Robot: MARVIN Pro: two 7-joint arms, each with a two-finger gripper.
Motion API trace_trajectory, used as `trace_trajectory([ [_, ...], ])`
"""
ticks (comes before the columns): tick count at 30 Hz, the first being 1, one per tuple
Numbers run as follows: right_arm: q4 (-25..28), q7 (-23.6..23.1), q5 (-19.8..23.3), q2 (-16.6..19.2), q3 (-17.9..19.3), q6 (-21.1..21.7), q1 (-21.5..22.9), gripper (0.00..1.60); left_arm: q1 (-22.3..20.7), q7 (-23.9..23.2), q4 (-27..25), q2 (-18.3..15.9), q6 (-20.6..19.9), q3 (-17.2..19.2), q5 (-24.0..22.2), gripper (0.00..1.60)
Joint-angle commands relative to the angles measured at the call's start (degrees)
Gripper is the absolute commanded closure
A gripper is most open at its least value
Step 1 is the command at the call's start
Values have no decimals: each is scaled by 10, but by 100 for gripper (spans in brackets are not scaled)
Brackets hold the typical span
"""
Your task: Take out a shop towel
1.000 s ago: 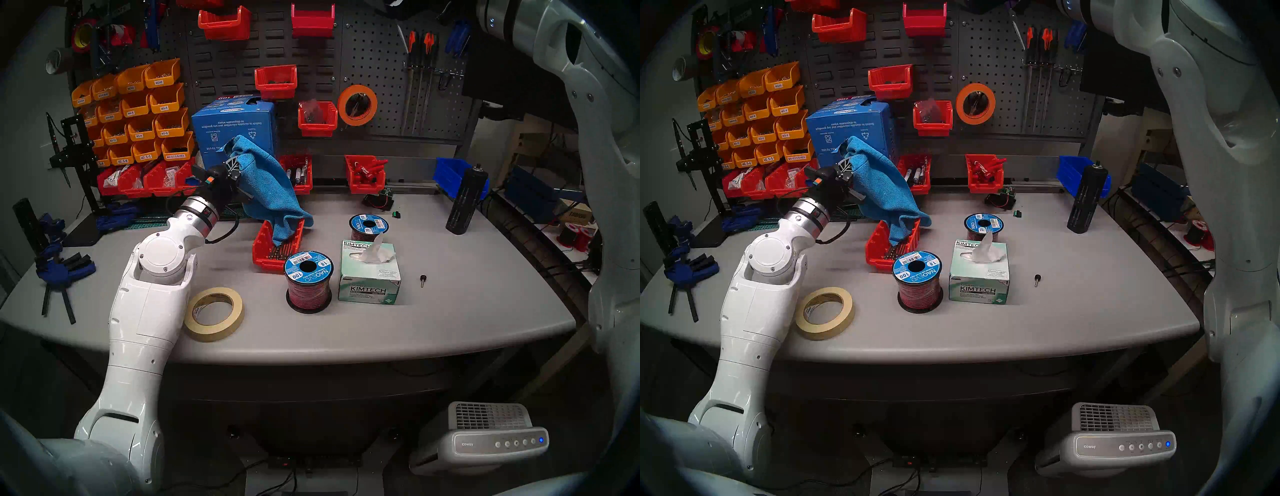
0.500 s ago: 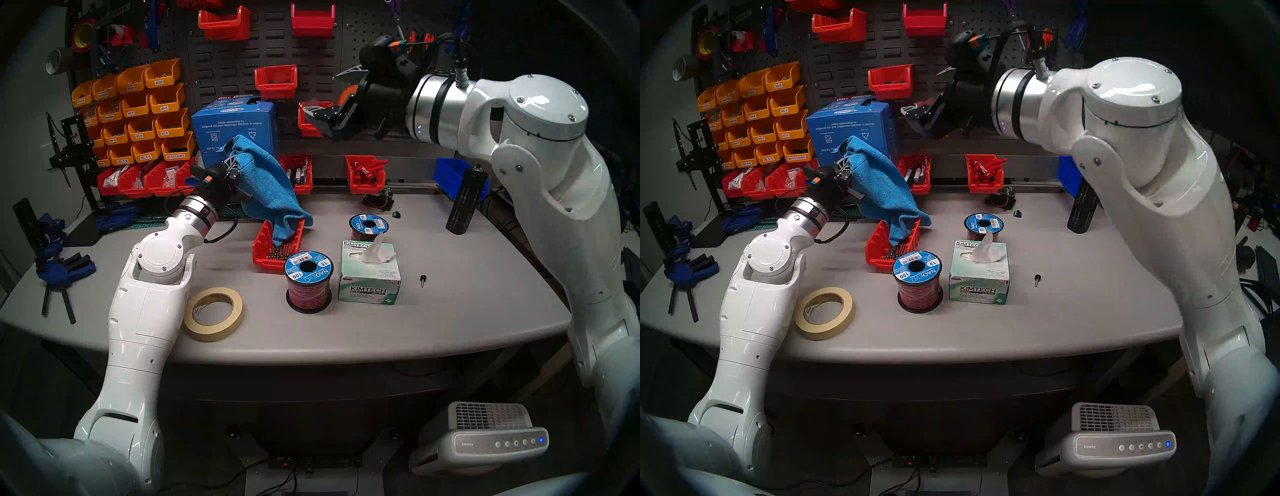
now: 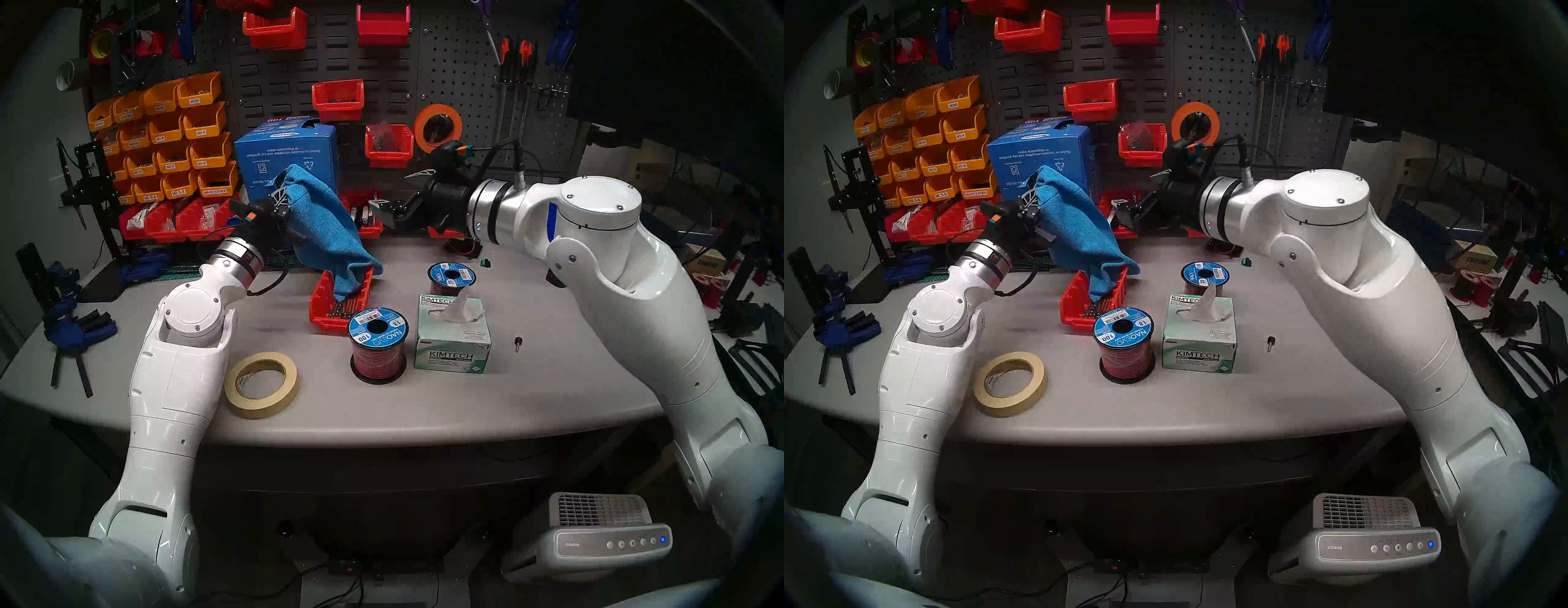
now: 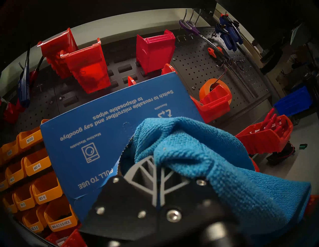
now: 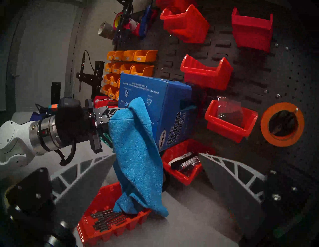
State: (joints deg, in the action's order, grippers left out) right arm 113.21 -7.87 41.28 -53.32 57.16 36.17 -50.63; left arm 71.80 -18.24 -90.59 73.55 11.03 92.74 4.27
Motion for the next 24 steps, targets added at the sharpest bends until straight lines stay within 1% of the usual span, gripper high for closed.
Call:
trace_trajectory([
  [1, -25, 1, -18, -63, -36, -37, 27, 0, -21, 1, -23, 0, 5, 3, -4, 160],
  [6, -51, 0, -23, -90, -63, -50, 35, 0, -22, 2, -24, 0, 4, 4, -6, 160],
  [12, -82, -4, -31, -105, -83, -67, 40, 0, -22, 2, -25, -2, 4, 5, -7, 160],
  [14, -103, -7, -35, -113, -92, -80, 43, 0, -20, 2, -27, -3, 3, 6, -8, 160],
  [16, -108, -8, -36, -115, -95, -83, 44, 0, -20, 2, -28, -3, 3, 6, -9, 160],
  [18, -127, -13, -39, -120, -100, -95, 46, 0, -17, 2, -31, -4, 2, 7, -10, 160],
  [24, -153, -24, -42, -127, -101, -115, 48, 0, -16, 2, -35, -5, 0, 8, -11, 160],
])
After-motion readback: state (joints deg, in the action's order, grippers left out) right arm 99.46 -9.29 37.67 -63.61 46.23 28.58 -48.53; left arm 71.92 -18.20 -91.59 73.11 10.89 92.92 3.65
